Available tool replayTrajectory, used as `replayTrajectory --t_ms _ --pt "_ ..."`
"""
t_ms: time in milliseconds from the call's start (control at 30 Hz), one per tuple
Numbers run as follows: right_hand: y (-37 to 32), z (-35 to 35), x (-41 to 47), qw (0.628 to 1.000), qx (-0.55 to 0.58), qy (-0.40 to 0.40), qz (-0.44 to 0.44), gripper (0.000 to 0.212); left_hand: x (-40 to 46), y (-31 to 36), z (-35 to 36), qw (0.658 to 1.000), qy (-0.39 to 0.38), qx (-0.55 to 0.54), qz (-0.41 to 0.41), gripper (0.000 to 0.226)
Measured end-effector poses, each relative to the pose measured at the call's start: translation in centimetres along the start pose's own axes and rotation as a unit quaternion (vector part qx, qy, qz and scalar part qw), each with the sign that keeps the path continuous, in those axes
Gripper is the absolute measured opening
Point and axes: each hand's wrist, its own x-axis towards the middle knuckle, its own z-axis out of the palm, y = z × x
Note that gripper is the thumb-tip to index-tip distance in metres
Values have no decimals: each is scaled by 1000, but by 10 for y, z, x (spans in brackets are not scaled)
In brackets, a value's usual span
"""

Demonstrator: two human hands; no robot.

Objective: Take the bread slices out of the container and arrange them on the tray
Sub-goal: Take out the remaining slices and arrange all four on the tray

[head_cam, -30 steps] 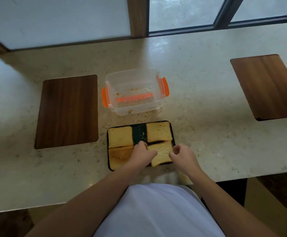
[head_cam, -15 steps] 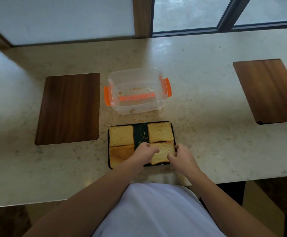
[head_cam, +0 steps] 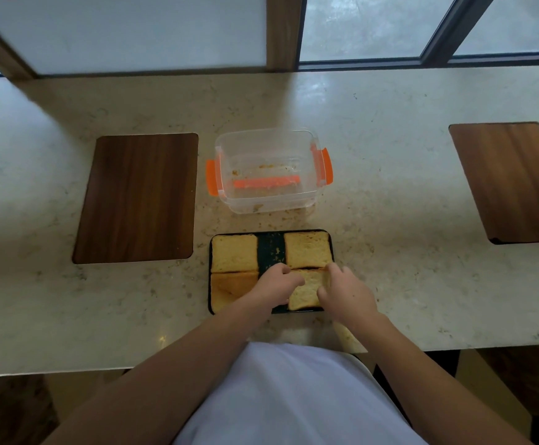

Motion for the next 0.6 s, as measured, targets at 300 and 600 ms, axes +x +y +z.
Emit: replayTrajectory --t_ms 300,600 --pt "-4 -4 3 1000 -11 -7 -8 26 5 -6 -8 1000 16 -26 8 38" --pt "-77 -6 27 960 263 -84 -44 33 -3 -33 -97 969 236 -38 55 38"
